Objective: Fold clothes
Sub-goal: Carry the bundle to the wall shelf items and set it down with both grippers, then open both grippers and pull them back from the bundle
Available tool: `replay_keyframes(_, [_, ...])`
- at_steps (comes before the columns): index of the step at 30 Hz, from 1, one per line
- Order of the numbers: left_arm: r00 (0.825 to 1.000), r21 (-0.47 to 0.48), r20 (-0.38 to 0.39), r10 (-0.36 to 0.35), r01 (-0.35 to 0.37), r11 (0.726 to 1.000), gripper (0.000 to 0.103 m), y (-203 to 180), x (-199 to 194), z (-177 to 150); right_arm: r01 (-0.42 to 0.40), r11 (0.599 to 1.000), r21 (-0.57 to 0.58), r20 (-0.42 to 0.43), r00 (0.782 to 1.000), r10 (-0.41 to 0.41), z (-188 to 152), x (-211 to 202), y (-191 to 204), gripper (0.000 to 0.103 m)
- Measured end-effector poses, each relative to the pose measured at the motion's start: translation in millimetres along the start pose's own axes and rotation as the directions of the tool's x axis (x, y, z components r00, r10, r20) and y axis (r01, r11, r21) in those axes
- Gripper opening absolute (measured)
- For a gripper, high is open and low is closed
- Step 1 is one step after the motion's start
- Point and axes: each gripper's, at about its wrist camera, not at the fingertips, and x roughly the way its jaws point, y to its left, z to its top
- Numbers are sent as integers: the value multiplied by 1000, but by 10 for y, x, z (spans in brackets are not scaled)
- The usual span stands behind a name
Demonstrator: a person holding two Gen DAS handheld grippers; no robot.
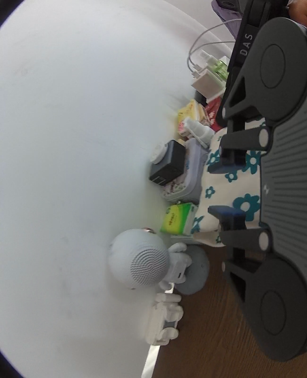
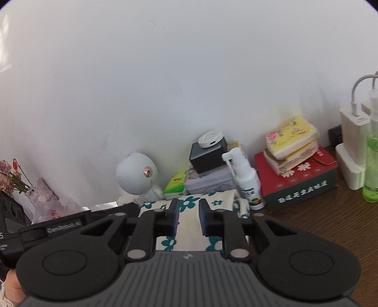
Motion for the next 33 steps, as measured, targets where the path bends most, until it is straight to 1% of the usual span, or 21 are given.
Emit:
replay_keyframes(2, [999, 7, -22, 45, -45, 999, 23, 8, 147, -99, 37, 999, -11, -46, 998, -38, -75, 212, 25, 11])
replay_keyframes(4, [999, 11, -7, 49, -49, 999, 24, 21, 154, -146, 49, 998, -29, -42, 998, -51, -121, 256, 47, 10])
replay_keyframes(6, [999, 1, 6, 36, -36, 999, 32, 18, 9, -132, 43, 998, -40, -31, 999, -44, -127, 221, 73, 11])
replay_keyframes(8, [999, 7, 35, 20, -20, 1000, 52, -11, -201, -117, 21, 997, -70, 2, 1000, -21, -99, -27, 165, 12])
replay_keyframes(9, [998, 27, 61, 22, -24, 999, 57, -56, -364, -118, 11, 996, -87, 20, 1000, -9, -87, -160, 215, 13])
replay_keyframes(11, [994, 51, 100, 45, -50, 997, 83, -160, -680, -140, -1, 992, -123, 48, 999, 7, -72, -461, 325, 14])
replay_keyframes(12, [992, 61, 119, 48, -56, 997, 86, -215, -846, -170, 5, 990, -141, 58, 998, 3, -81, -627, 375, 16])
replay_keyframes(13, [990, 72, 135, 38, -48, 996, 87, -268, -1033, -219, 11, 988, -153, 71, 997, 0, -117, -806, 423, 22])
replay_keyframes(14, [988, 84, 150, 25, -38, 996, 91, -320, -1223, -271, 17, 986, -165, 84, 996, -3, -162, -990, 473, 36])
replay_keyframes(15, [986, 95, 165, 12, -28, 995, 93, -373, -1414, -324, 28, 984, -175, 96, 995, -11, -224, -1172, 530, 44])
replay_keyframes(16, [983, 102, 182, 5, -24, 995, 99, -437, -1619, -400, 35, 981, -193, 106, 994, -14, -300, -1360, 590, 52])
replay_keyframes(17, [980, 105, 197, 2, -23, 994, 103, -501, -1816, -480, 40, 976, -214, 117, 993, -15, -379, -1551, 650, 55])
replay_keyframes(18, [978, 108, 209, -3, -20, 994, 103, -551, -2006, -582, 48, 974, -223, 128, 992, -20, -464, -1742, 713, 59])
replay_keyframes(19, [975, 111, 221, -9, -15, 994, 103, -597, -2194, -690, 57, 972, -228, 140, 990, -26, -552, -1933, 777, 74])
replay_keyframes(20, [975, 112, 224, -2, -24, 993, 103, -634, -2357, -808, 65, 973, -221, 153, 988, -31, -647, -2113, 839, 87])
replay_keyframes(22, [974, 115, 226, 20, -47, 992, 103, -705, -2670, -1050, 72, 975, -208, 172, 984, -36, -853, -2455, 959, 94])
replay_keyframes(23, [974, 123, 222, 42, -70, 990, 103, -746, -2804, -1172, 74, 974, -213, 177, 984, -36, -970, -2599, 1018, 102])
replay_keyframes(25, [972, 124, 216, 88, -117, 985, 103, -811, -3061, -1434, 81, 971, -224, 186, 982, -39, -1205, -2874, 1137, 103])
replay_keyframes(29, [975, 83, 181, 129, -146, 986, 103, -862, -3483, -1929, 100, 976, -195, 179, 982, -65, -1639, -3330, 1305, 103])
replay_keyframes(31, [977, 88, 162, 136, -151, 985, 103, -890, -3683, -2186, 135, 975, -175, 164, 981, -106, -1846, -3495, 1385, 103])
replay_keyframes(33, [981, 128, 150, 125, -145, 981, 103, -931, -3865, -2409, 194, 969, -153, 153, 973, -171, -2055, -3657, 1468, 103])
